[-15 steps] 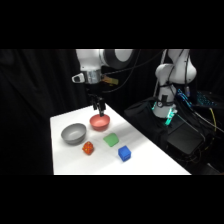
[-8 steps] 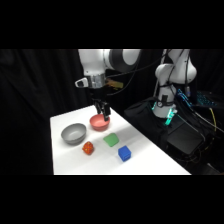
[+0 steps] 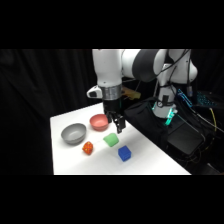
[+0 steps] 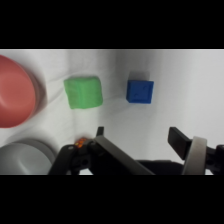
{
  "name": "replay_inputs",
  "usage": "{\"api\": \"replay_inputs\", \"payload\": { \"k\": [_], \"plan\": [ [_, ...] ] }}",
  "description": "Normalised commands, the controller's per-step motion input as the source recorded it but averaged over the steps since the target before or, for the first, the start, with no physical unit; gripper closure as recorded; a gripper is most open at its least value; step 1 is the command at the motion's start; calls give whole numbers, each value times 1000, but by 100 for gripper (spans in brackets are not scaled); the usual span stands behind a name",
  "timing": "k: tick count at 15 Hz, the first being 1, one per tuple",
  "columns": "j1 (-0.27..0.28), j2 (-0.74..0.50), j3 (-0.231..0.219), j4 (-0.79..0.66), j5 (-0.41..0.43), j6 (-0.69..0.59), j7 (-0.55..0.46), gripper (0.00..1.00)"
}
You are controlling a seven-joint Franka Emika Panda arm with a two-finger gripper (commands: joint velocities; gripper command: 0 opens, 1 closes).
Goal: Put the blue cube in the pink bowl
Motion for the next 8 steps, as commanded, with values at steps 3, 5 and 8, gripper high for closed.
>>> {"api": "replay_inputs", "payload": {
  "k": [3, 5, 8],
  "plan": [
    [98, -80, 58, -249, -103, 319, 318, 0],
    [69, -18, 40, -247, -96, 390, 259, 0],
    [66, 32, 34, -230, -85, 416, 247, 0]
  ]
}}
